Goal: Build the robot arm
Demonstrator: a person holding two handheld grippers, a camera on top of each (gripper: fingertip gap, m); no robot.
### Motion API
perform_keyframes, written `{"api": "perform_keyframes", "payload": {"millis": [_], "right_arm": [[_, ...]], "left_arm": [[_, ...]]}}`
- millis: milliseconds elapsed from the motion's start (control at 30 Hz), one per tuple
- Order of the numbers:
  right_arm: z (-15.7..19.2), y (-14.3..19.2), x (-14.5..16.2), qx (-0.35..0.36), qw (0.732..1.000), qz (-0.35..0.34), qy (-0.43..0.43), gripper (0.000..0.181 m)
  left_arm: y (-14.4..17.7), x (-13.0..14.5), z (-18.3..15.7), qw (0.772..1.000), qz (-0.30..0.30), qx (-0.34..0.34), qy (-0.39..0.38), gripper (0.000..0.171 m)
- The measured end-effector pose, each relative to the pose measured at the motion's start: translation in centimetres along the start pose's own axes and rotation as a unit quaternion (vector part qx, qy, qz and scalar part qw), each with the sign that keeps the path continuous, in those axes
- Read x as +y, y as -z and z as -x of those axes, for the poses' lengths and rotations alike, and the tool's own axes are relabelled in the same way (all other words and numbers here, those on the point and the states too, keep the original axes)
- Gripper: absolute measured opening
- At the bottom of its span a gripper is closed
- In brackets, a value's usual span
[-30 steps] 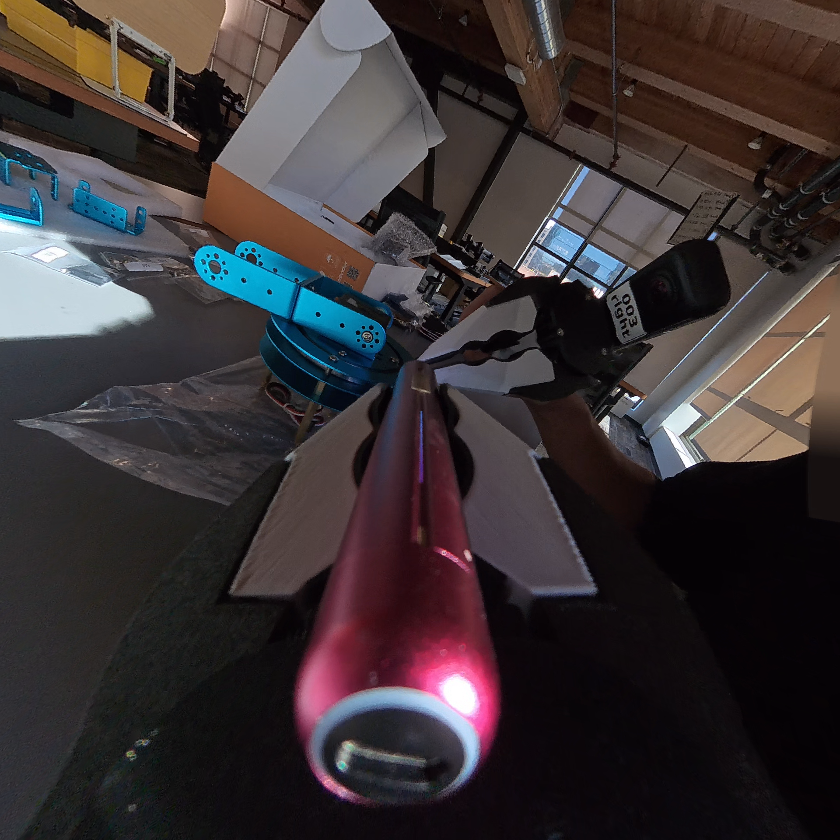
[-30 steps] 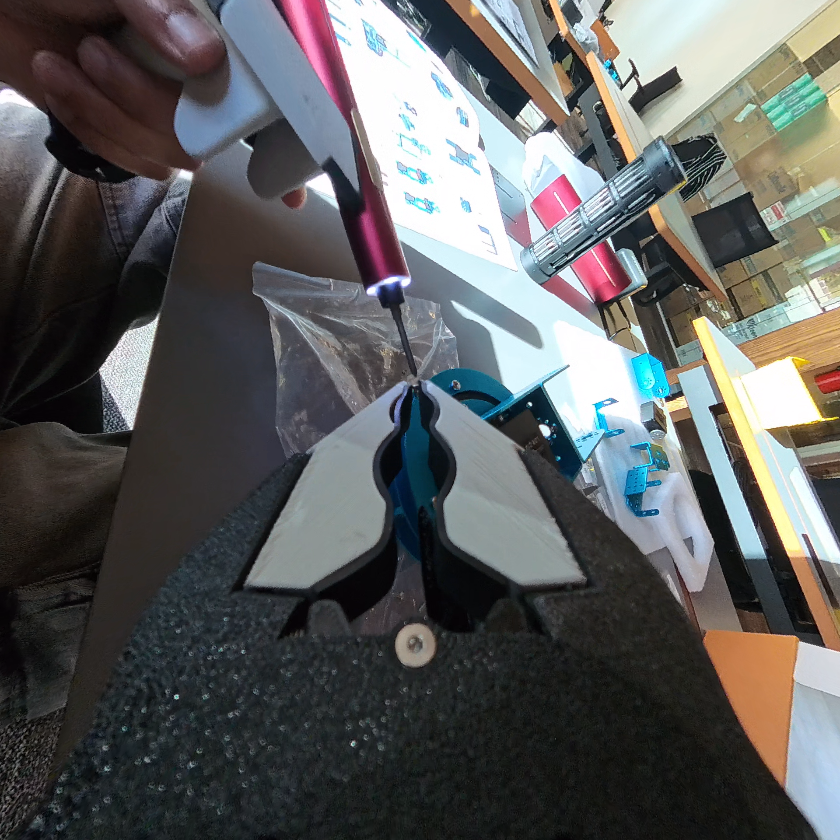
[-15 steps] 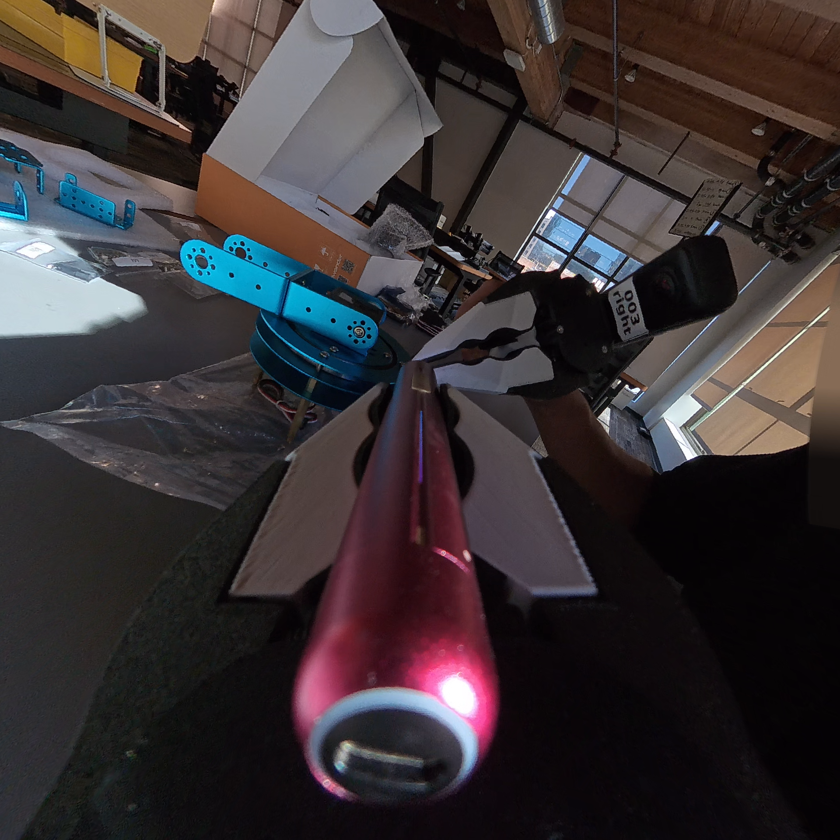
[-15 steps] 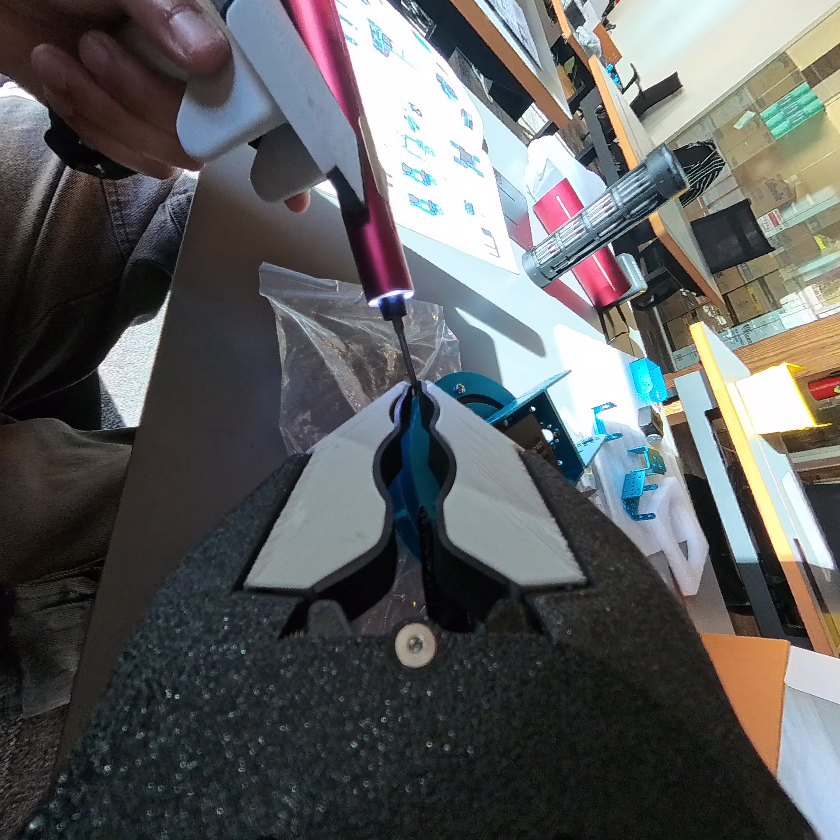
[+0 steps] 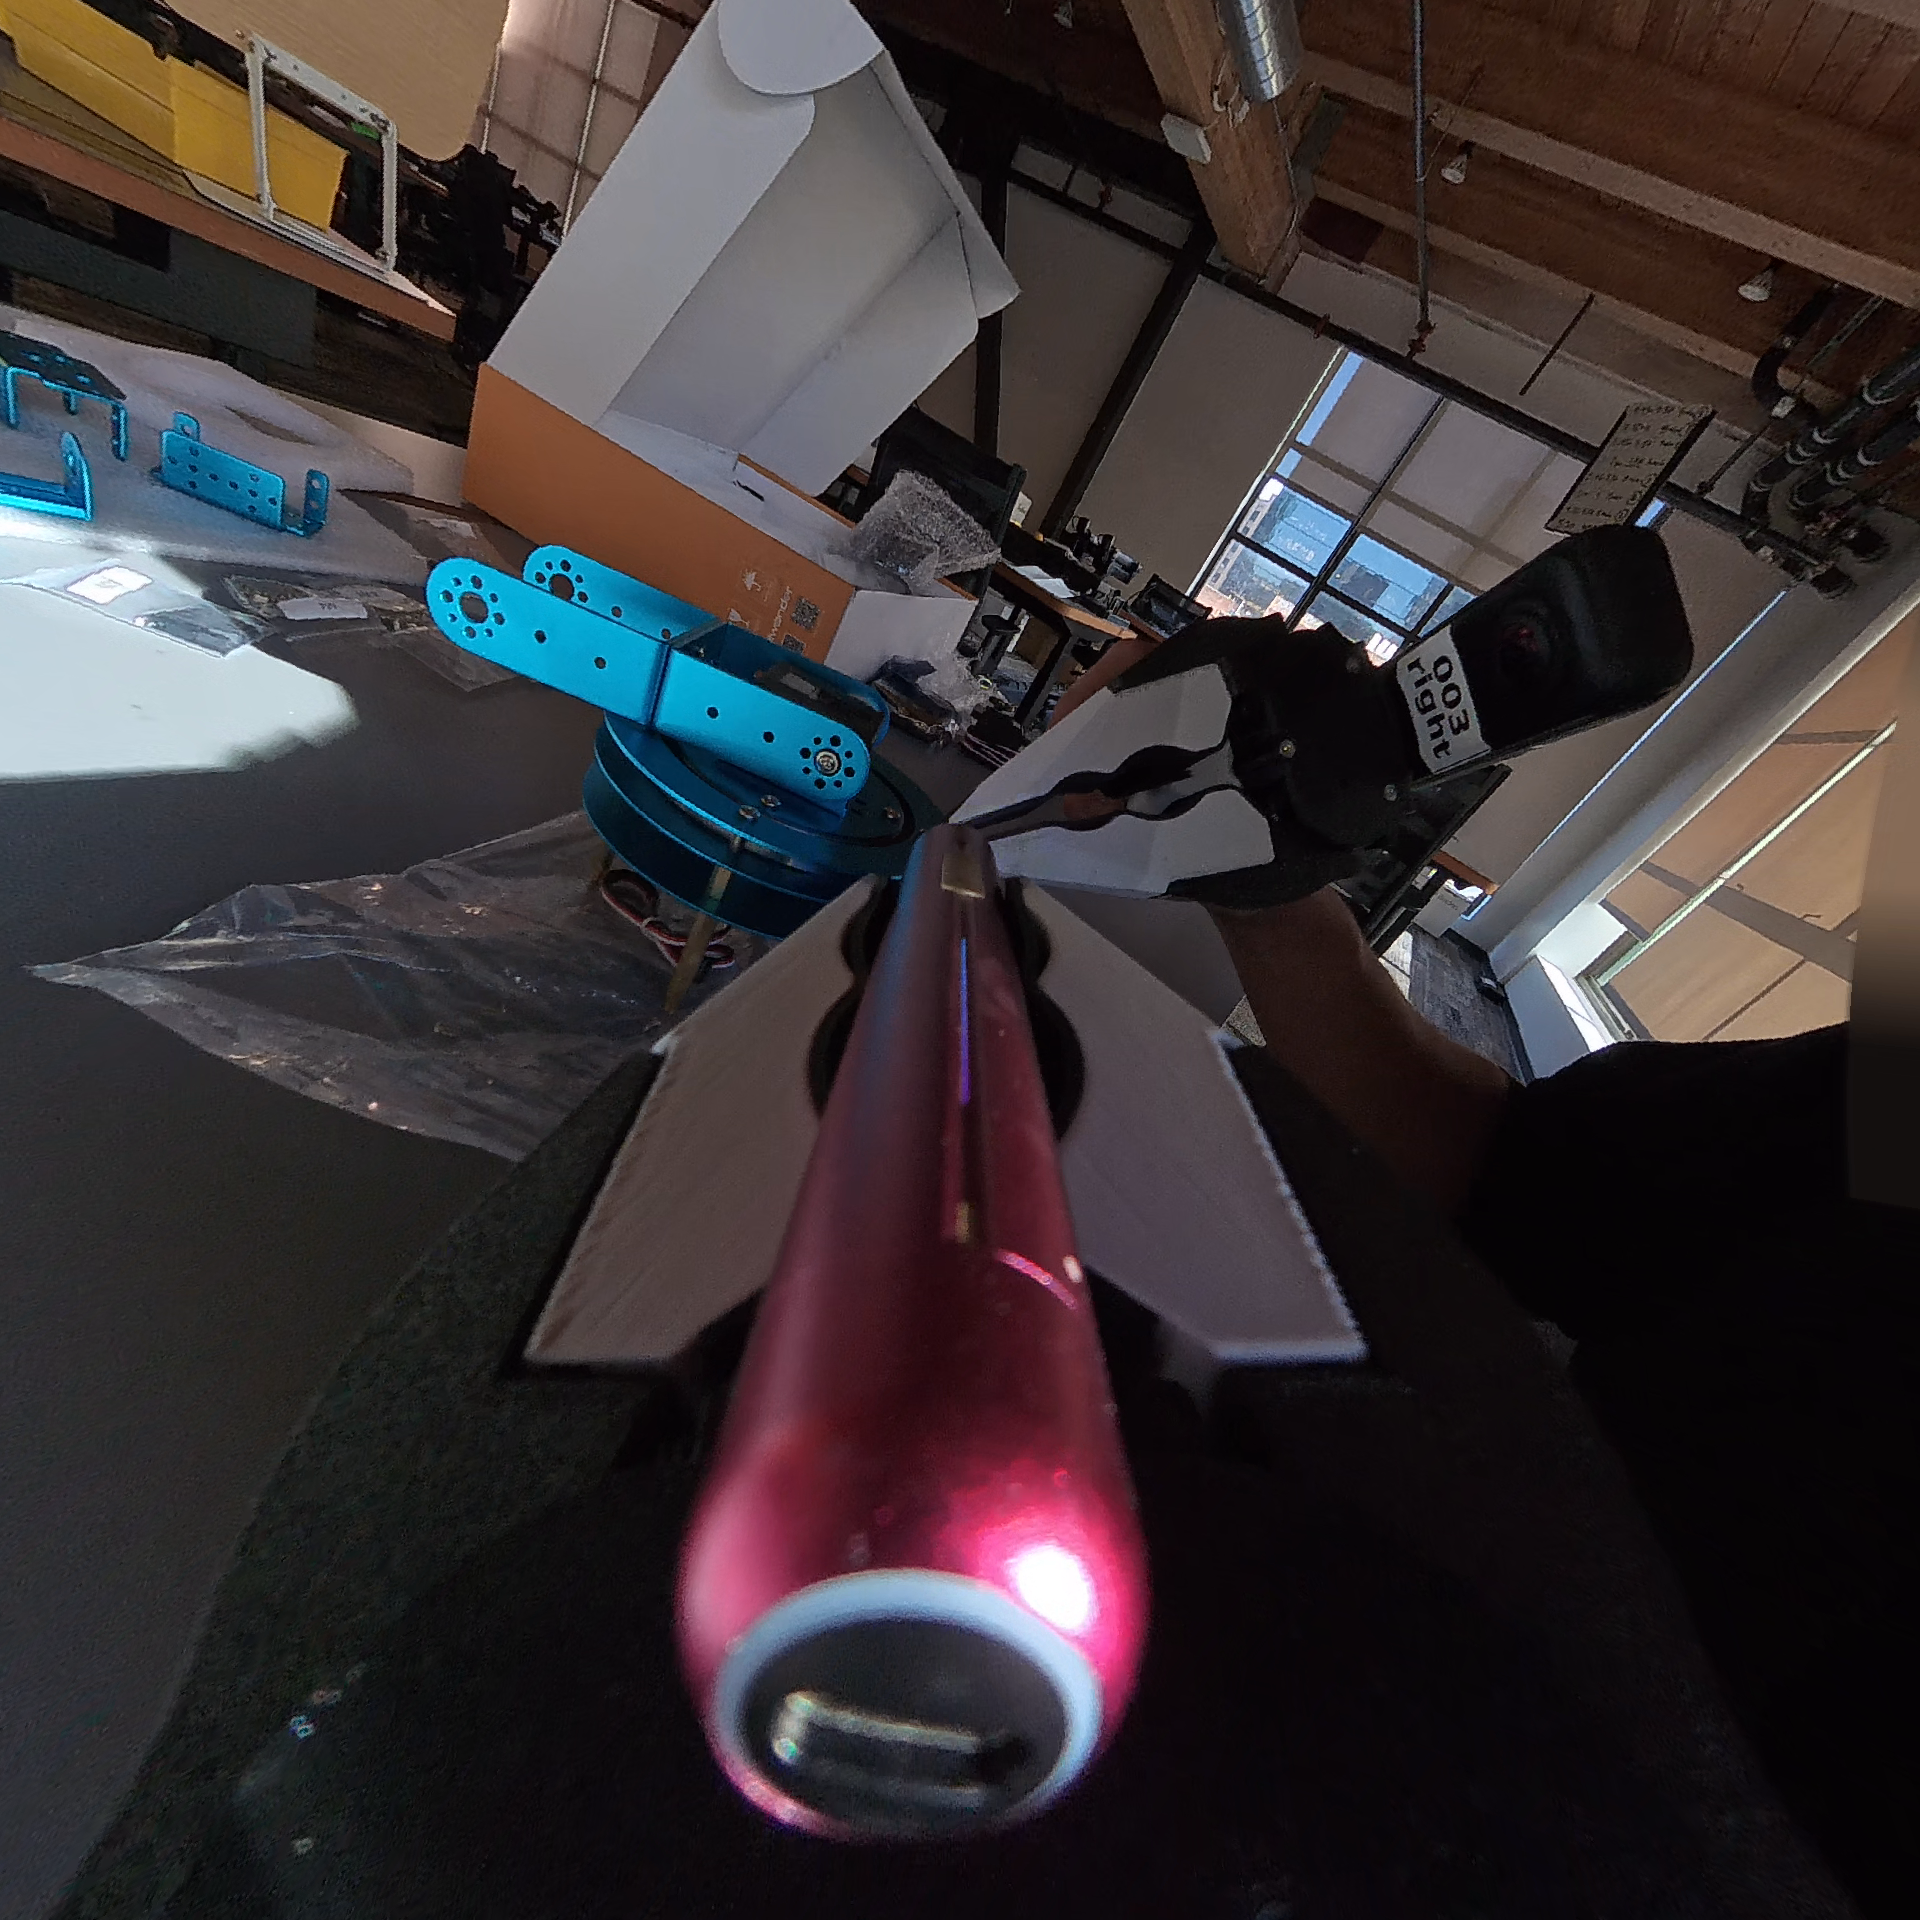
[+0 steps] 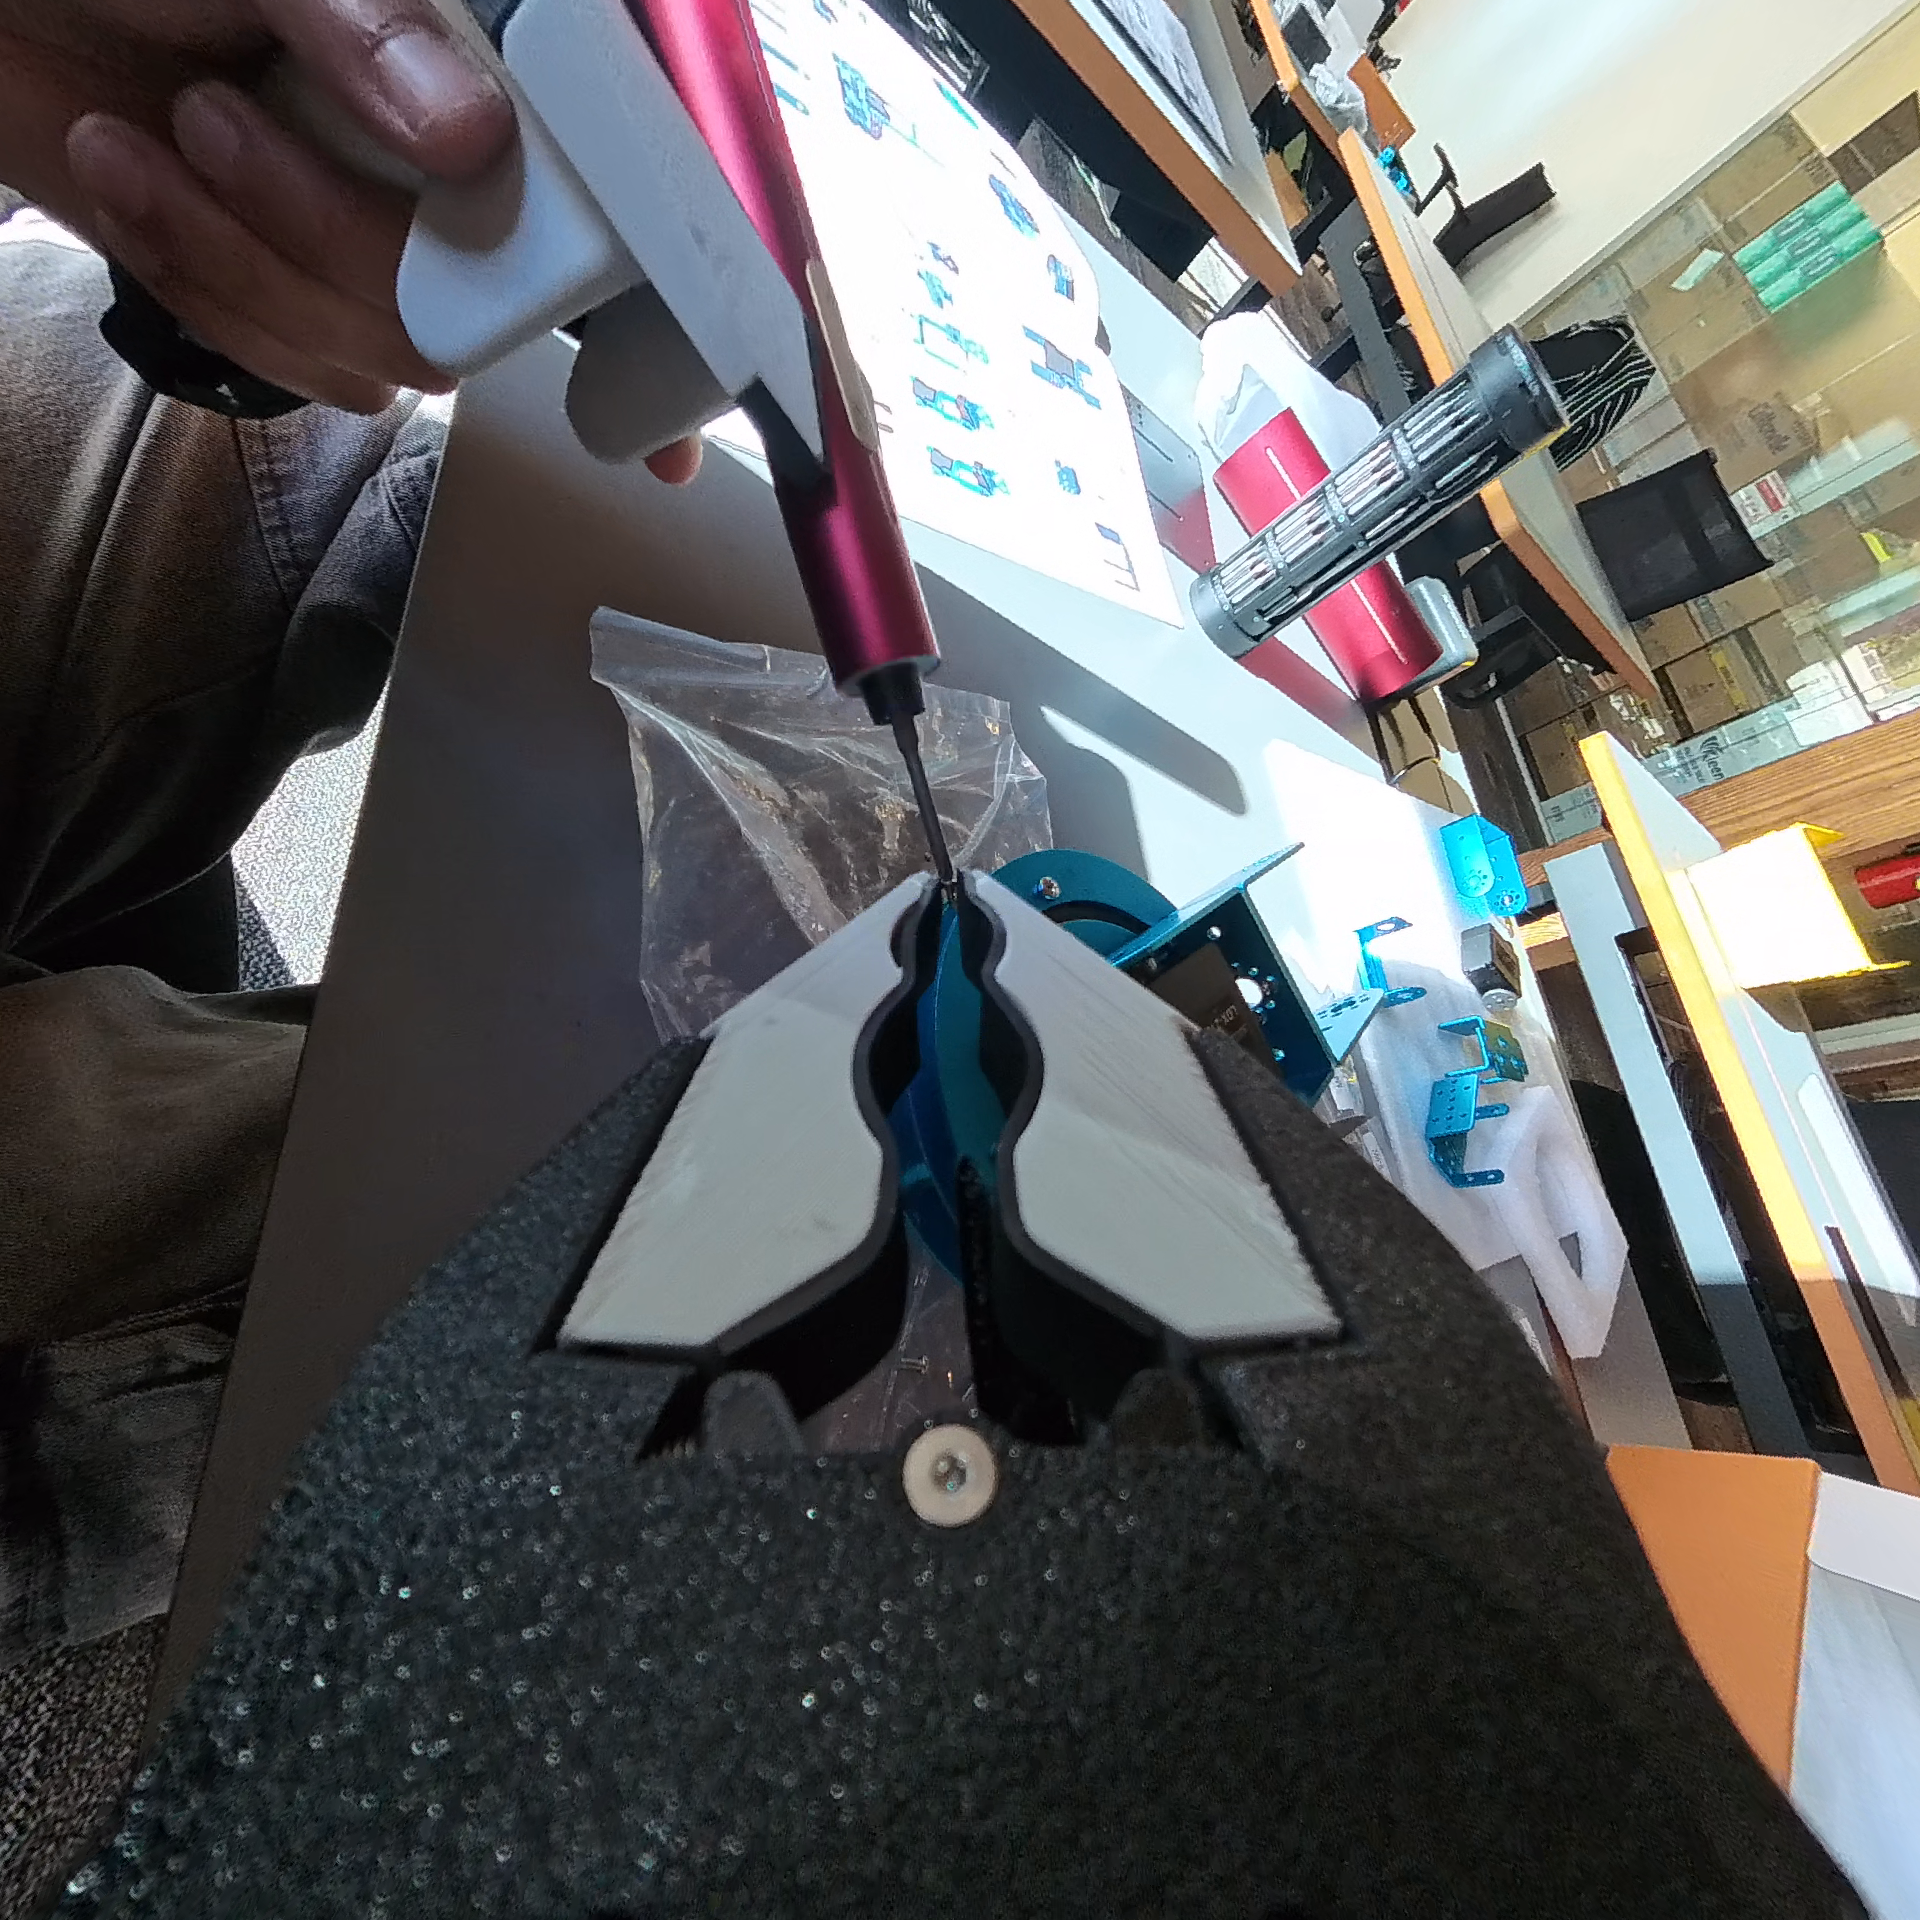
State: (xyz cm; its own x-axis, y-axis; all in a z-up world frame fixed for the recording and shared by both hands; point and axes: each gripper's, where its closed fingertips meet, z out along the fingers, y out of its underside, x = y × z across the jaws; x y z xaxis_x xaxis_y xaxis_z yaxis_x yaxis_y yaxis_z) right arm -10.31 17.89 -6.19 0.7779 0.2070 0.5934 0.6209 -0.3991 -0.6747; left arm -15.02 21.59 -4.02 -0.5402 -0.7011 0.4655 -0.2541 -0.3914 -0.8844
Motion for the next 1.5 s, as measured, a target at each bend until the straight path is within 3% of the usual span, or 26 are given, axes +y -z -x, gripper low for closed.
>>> {"api": "perform_keyframes", "payload": {"millis": [233, 533, 1067, 1200, 1333, 1500], "right_arm": [[0.5, 0.0, 0.1, -0.014, 1.000, 0.008, 0.006, 0.002], [1.0, -0.1, 0.0, -0.046, 0.999, 0.007, -0.010, 0.002], [0.6, -0.1, -0.3, -0.039, 0.999, -0.001, -0.032, 0.014], [-0.3, 0.4, 0.0, -0.018, 0.998, -0.009, -0.065, 0.014], [-1.1, 0.8, 0.1, 0.010, 0.988, -0.027, -0.151, 0.019], [-0.1, 0.5, -0.5, 0.010, 0.943, -0.088, -0.319, 0.033]], "left_arm": [[0.1, 0.3, -0.2, 0.999, 0.016, 0.003, -0.042, 0.020], [0.1, 0.2, -1.2, 0.979, 0.046, 0.005, -0.196, 0.020], [0.5, -0.9, -0.7, 0.983, 0.009, 0.001, -0.185, 0.019], [0.8, -1.0, -0.3, 0.984, 0.008, 0.002, -0.176, 0.019], [0.9, -1.1, -0.3, 0.985, -0.001, 0.015, -0.169, 0.019], [0.9, -1.3, -0.3, 0.987, -0.007, 0.040, -0.153, 0.020]]}}
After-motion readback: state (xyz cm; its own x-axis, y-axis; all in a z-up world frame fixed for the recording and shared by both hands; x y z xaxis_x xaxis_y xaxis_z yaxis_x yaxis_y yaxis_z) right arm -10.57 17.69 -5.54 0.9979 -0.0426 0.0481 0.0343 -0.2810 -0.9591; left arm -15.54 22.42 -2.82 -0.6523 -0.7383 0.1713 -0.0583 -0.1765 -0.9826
